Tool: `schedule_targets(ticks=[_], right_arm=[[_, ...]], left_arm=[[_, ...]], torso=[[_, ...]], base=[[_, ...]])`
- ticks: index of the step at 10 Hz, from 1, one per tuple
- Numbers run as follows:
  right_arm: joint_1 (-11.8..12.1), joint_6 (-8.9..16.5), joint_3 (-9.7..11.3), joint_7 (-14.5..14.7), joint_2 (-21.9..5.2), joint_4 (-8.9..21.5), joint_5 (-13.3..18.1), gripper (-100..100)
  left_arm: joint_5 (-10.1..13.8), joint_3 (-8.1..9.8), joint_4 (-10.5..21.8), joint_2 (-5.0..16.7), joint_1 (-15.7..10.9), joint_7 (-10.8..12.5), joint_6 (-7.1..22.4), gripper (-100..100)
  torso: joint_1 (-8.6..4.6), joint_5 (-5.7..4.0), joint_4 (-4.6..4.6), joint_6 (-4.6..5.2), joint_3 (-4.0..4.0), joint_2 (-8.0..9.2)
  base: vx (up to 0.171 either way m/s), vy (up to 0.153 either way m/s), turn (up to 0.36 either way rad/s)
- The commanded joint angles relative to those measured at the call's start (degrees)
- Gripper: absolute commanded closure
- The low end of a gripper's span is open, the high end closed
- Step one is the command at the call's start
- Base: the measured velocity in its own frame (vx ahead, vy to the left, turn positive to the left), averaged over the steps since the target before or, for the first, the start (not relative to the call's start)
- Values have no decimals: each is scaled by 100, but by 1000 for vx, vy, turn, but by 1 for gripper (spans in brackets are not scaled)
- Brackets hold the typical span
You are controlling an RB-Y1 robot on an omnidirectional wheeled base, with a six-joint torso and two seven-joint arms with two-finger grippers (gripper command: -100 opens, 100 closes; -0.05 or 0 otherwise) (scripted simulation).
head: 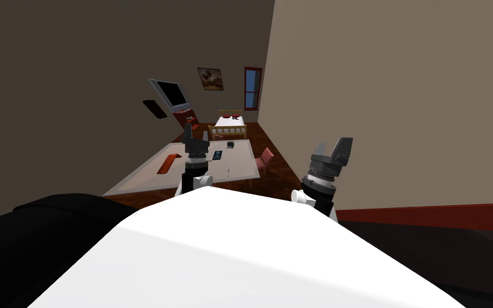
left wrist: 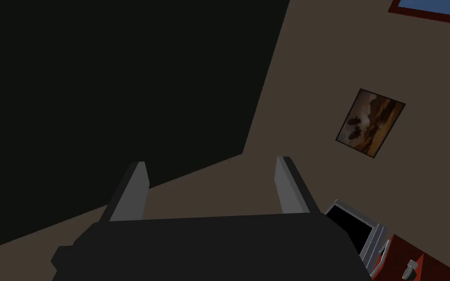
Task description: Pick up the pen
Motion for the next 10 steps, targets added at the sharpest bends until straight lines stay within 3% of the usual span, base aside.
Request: schedule_targets(ticks=[1,5,6,10], right_arm=[[0,0,0,0,0,0,0,0],[-1,0,0,0,0,0,0,0],[-1,0,0,0,0,0,0,0],[-1,0,0,0,0,0,0,0]], left_arm=[[-1,-66,160,165,-40,-16,98,-100],[-3,-282,668,518,-176,-72,439,-100],[-3,-282,668,518,-176,-72,439,-100],[-8,-588,1348,922,-375,-161,959,-100]], torso=[[0,0,0,0,0,0],[8,2,3,1,8,14],[8,2,3,1,9,16],[13,3,4,0,12,22]], base=[[-12,6,-63],[-38,19,-81],[-29,16,-18],[-54,24,-99]])
